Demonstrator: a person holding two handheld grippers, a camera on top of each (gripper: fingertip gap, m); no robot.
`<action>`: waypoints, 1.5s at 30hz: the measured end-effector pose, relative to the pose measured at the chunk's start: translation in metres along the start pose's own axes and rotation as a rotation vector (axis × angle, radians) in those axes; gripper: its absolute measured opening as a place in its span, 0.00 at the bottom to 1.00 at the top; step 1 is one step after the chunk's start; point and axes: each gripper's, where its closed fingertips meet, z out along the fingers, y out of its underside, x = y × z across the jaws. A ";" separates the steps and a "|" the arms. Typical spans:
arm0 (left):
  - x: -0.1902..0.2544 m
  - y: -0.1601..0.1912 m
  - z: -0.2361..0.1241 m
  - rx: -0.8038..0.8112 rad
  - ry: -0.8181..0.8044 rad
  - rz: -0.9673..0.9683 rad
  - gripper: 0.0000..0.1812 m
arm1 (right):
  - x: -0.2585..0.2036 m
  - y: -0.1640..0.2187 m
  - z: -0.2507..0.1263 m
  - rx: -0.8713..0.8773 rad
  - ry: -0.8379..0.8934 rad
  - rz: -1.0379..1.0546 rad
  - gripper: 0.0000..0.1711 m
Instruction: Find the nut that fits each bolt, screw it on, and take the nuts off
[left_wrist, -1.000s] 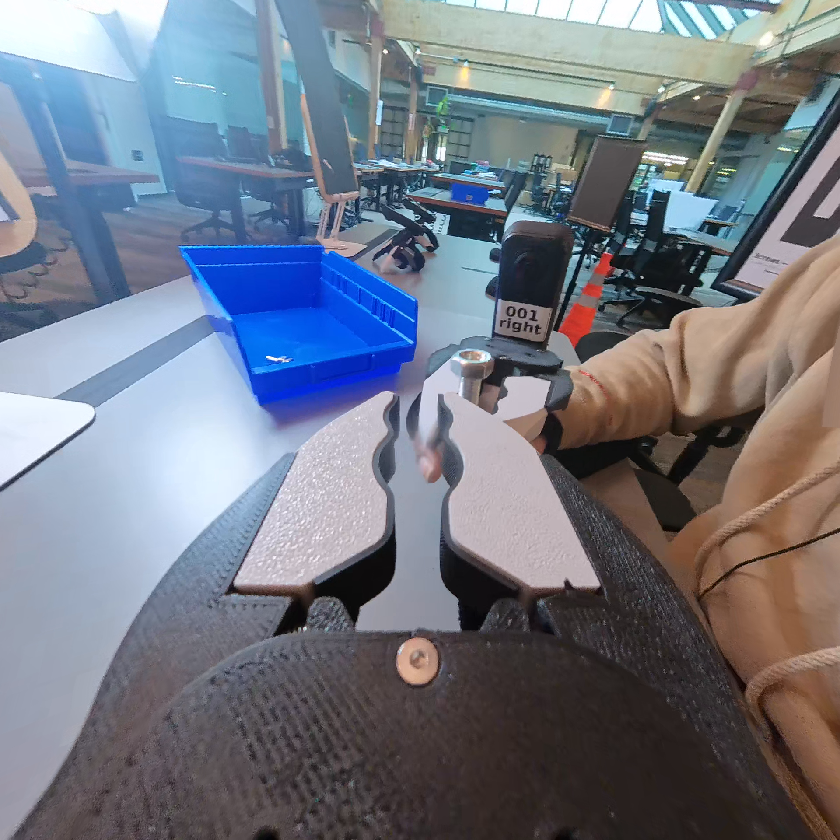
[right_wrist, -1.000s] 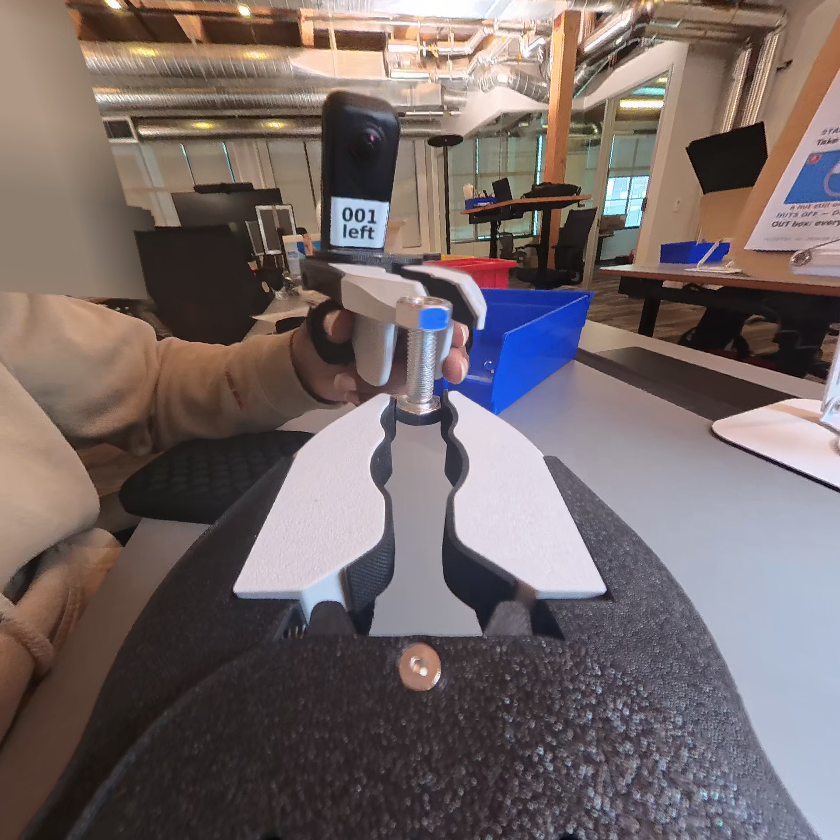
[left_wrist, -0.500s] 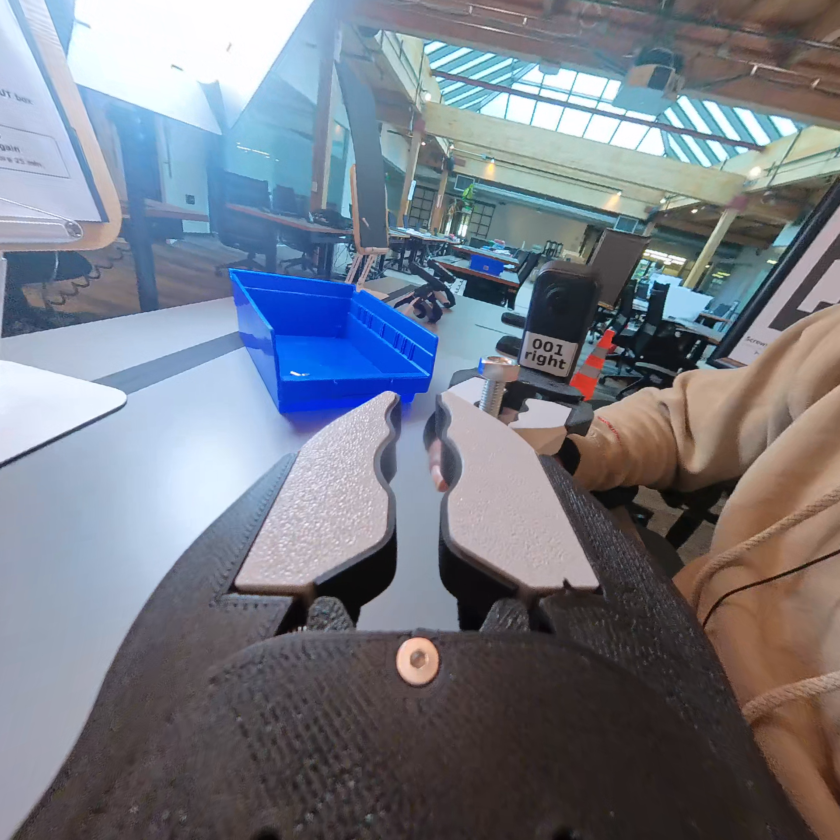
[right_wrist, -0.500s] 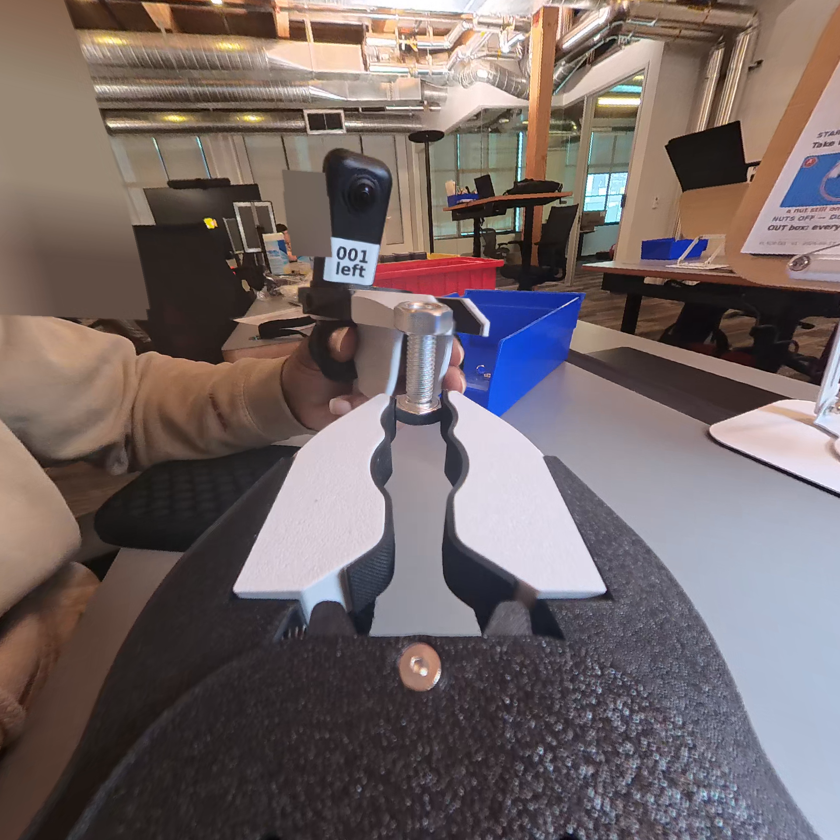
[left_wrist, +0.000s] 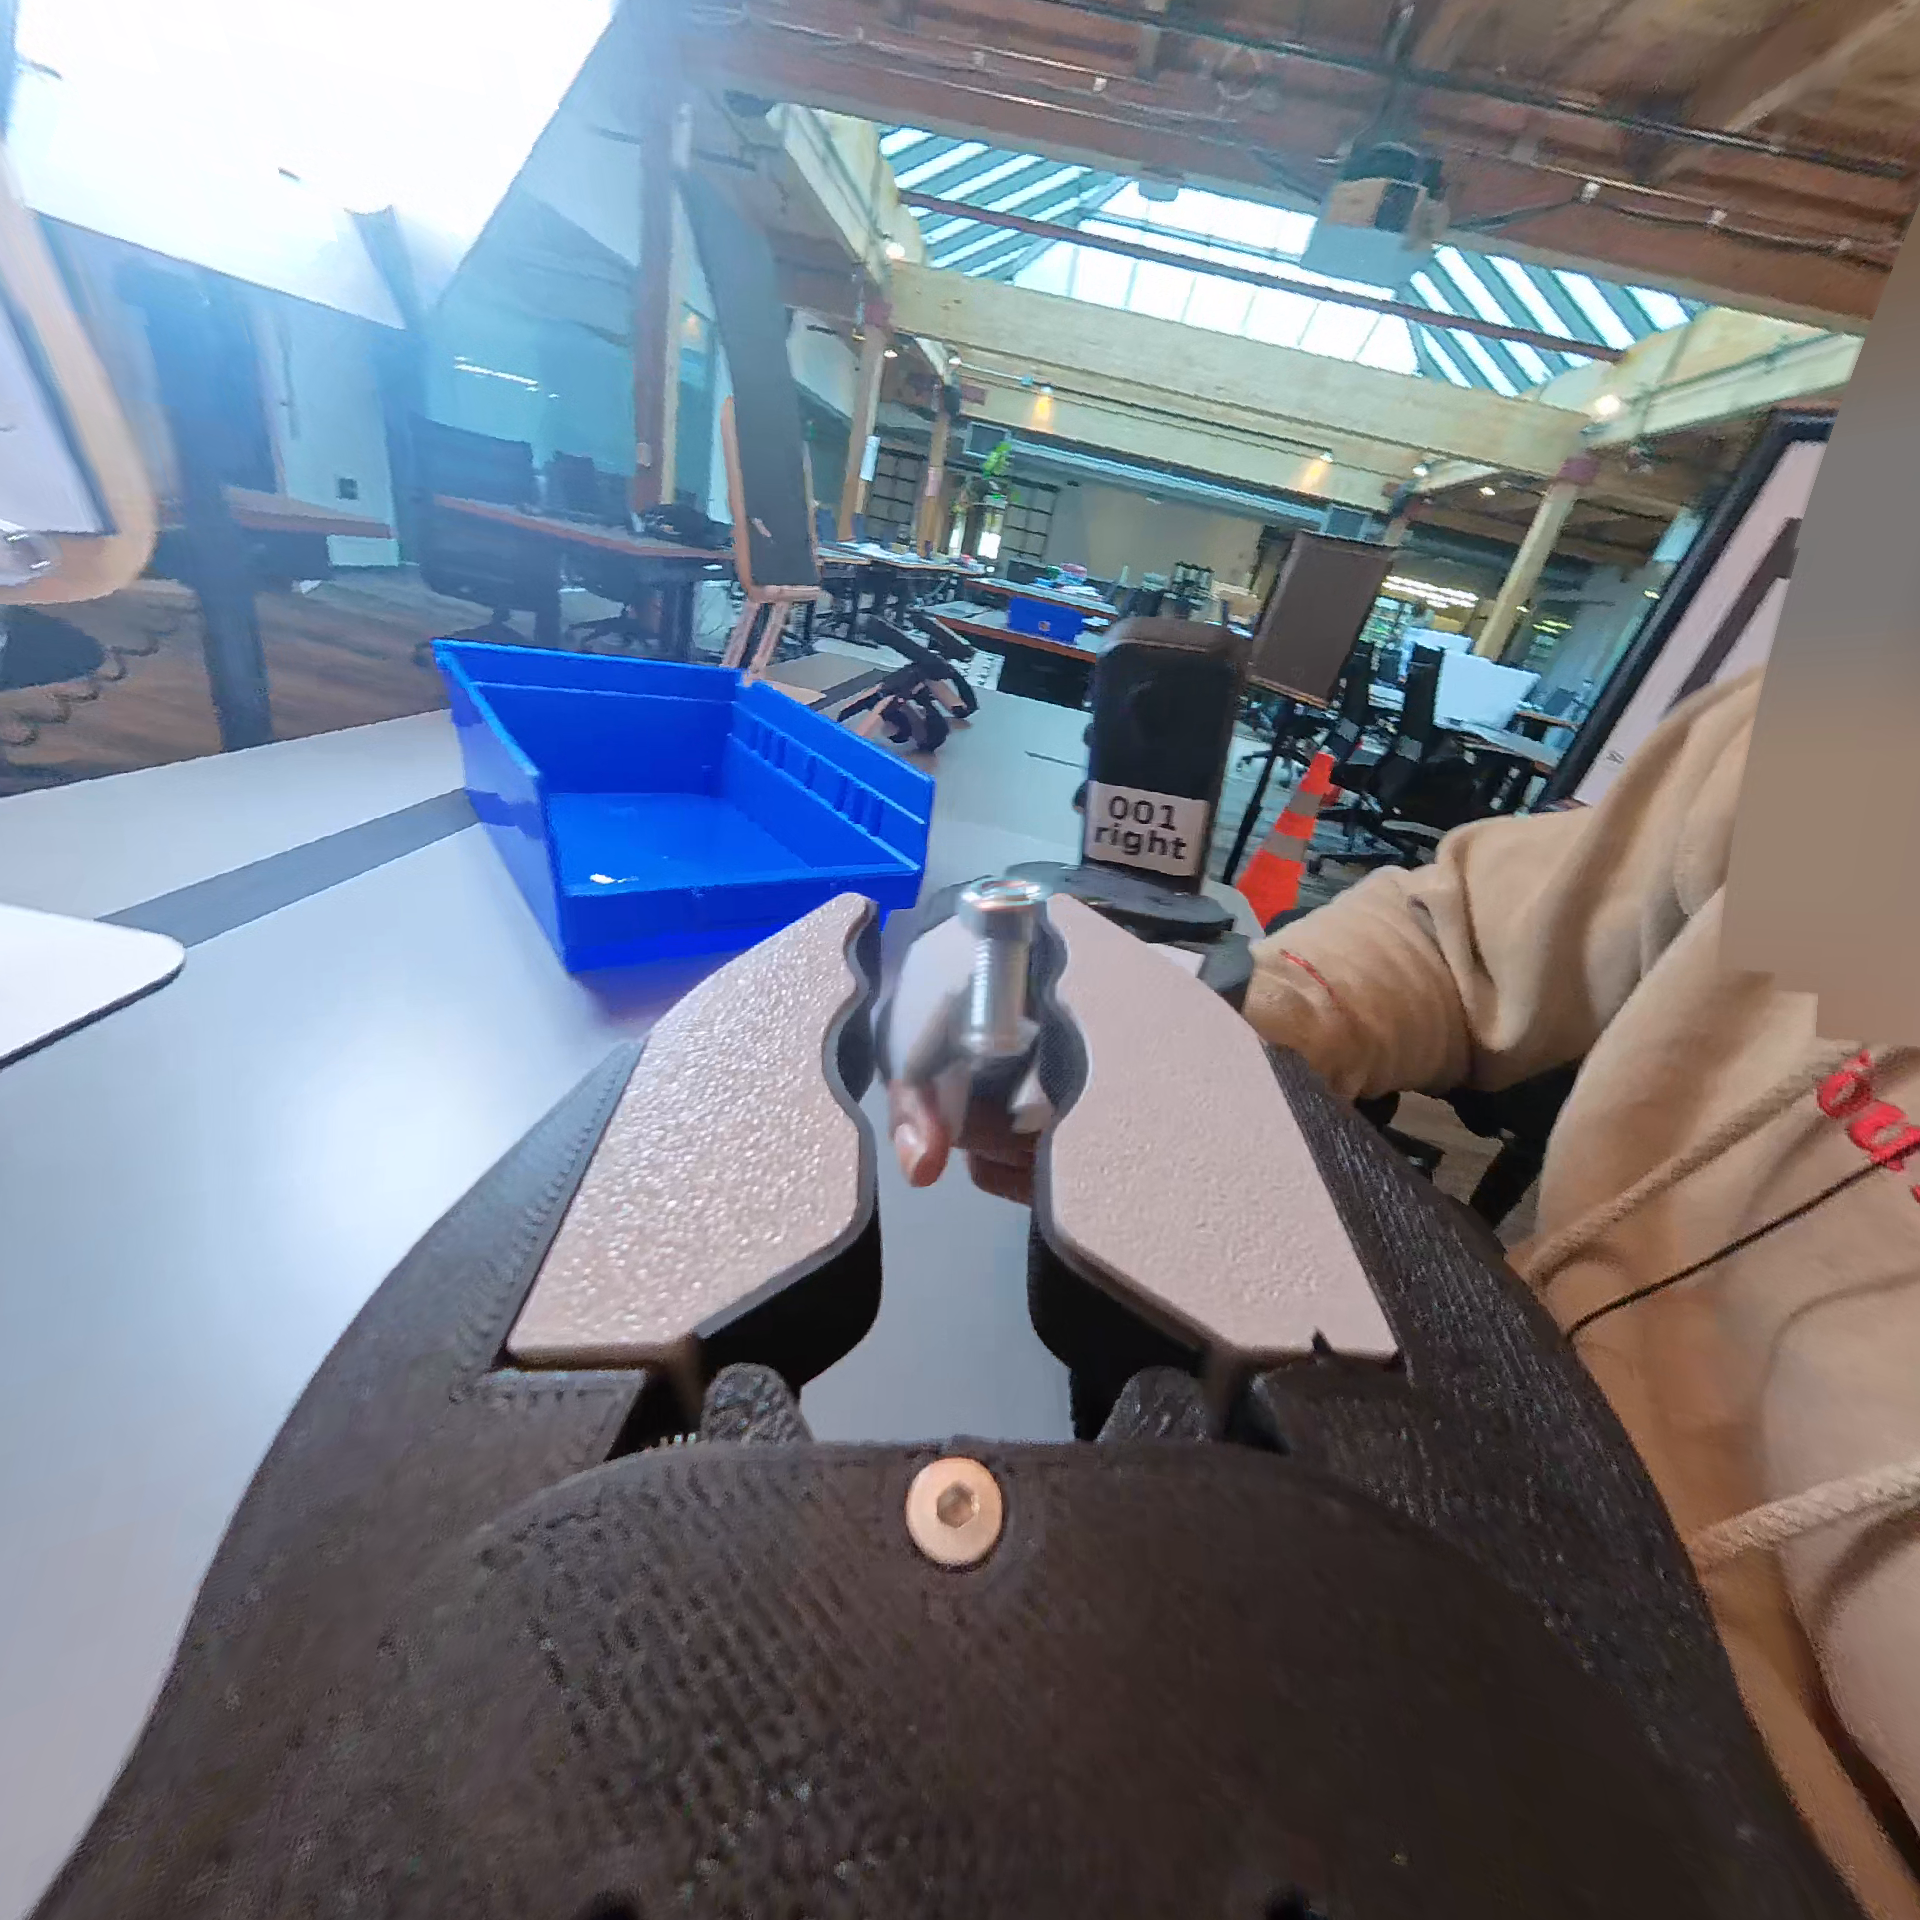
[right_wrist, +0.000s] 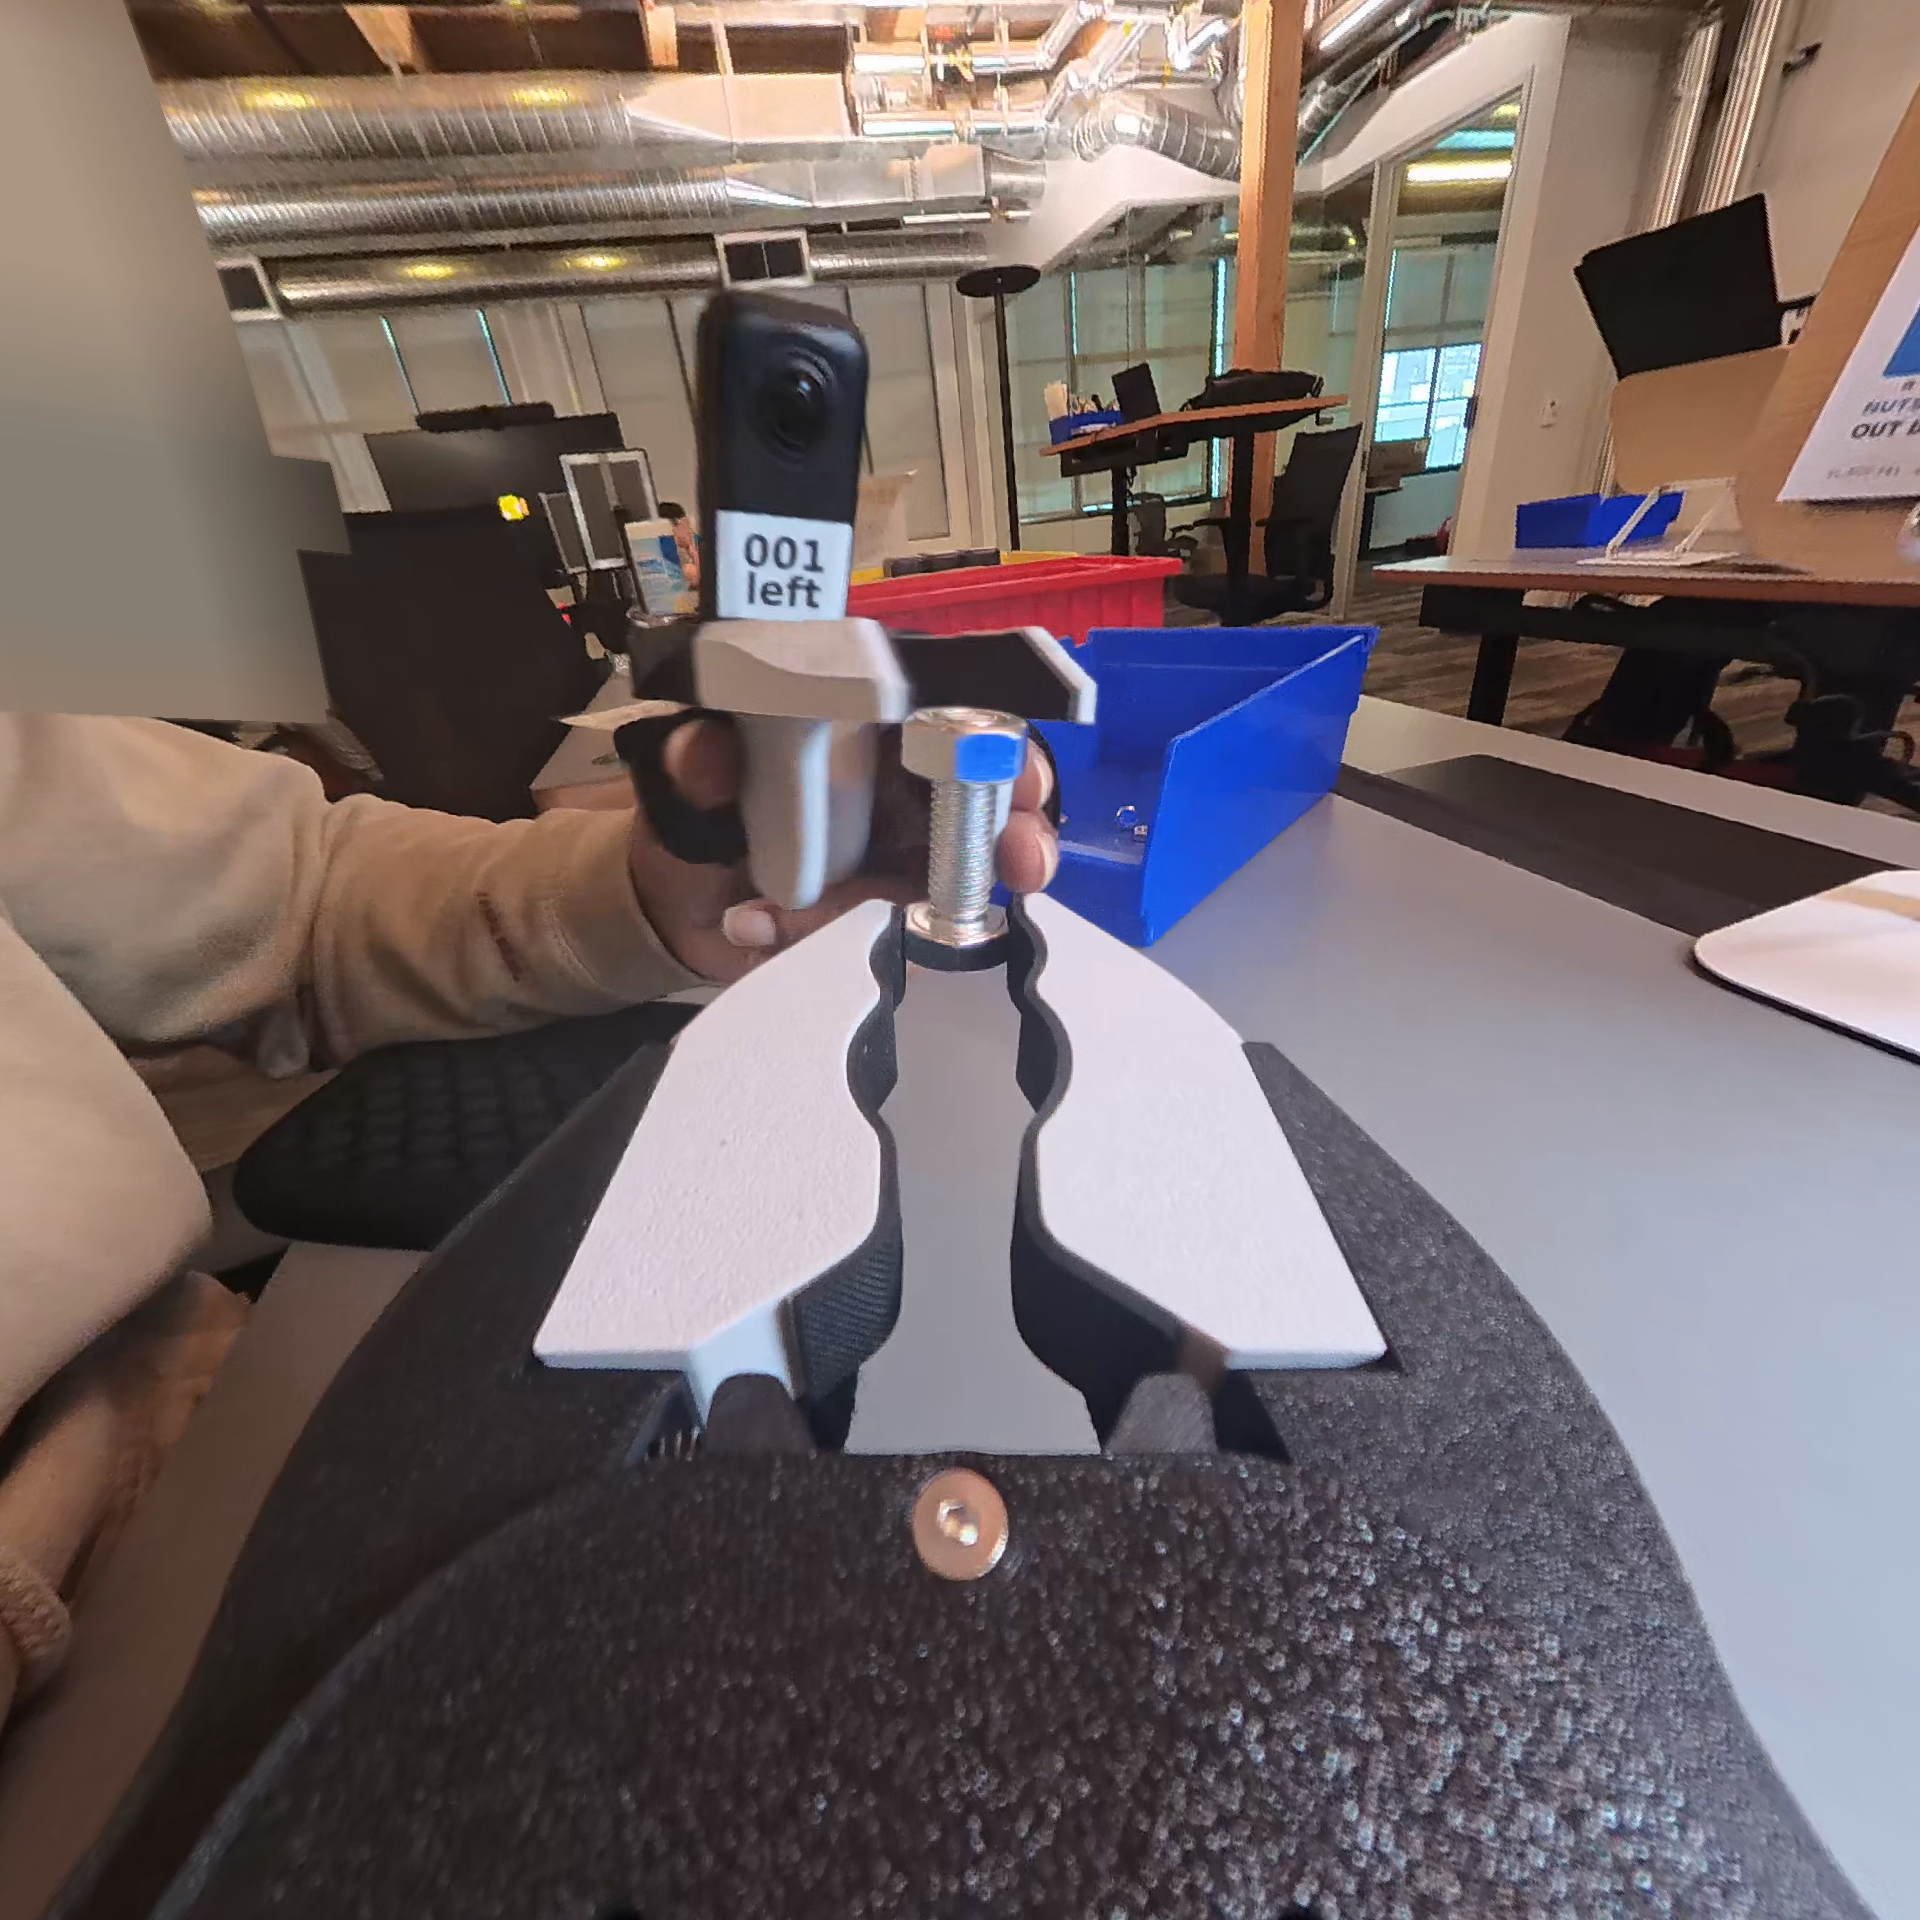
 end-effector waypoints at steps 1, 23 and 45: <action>0.006 0.001 0.003 -0.006 0.021 0.012 0.17 | 0.000 0.002 0.001 -0.008 0.000 0.001 0.11; 0.012 0.012 0.008 -0.076 0.023 0.029 0.10 | -0.003 0.002 0.000 -0.014 -0.020 -0.018 0.11; 0.010 0.011 0.007 -0.054 0.045 0.016 0.16 | -0.008 -0.002 -0.003 0.004 -0.044 -0.035 0.11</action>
